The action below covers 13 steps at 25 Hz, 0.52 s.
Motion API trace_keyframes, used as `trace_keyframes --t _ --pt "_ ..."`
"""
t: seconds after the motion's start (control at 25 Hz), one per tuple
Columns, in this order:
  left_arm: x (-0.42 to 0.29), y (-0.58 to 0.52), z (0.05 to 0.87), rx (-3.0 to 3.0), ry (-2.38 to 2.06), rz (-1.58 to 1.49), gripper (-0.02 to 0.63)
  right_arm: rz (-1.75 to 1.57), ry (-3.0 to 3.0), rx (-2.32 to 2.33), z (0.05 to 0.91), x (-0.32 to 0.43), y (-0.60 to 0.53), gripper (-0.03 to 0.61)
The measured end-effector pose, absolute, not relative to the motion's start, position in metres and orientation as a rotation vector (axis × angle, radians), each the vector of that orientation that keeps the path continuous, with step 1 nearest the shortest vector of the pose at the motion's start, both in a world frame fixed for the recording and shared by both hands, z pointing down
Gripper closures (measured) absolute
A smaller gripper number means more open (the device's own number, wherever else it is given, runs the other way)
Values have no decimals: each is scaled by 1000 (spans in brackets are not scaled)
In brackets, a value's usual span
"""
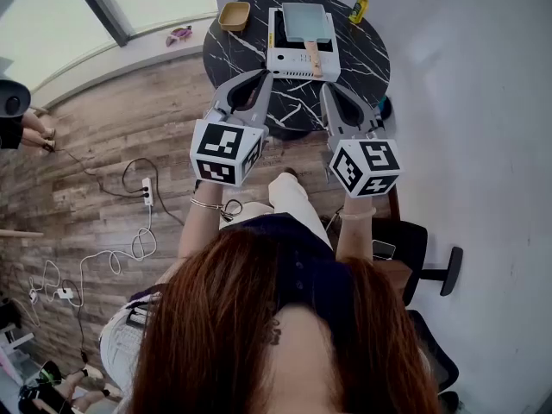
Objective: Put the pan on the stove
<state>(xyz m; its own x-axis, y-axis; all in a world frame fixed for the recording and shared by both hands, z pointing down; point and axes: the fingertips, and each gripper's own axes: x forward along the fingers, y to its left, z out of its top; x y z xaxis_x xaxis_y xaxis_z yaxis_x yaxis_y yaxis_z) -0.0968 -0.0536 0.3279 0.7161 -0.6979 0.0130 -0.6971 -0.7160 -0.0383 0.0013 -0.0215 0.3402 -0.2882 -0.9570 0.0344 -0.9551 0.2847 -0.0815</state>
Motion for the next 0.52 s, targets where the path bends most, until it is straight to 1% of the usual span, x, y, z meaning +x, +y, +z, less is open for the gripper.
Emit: trace_keyframes --t 0.52 --pt "-88 -67 329 -2890 1172 -40 603 -164 2499 -1869 342 11 -36 569"
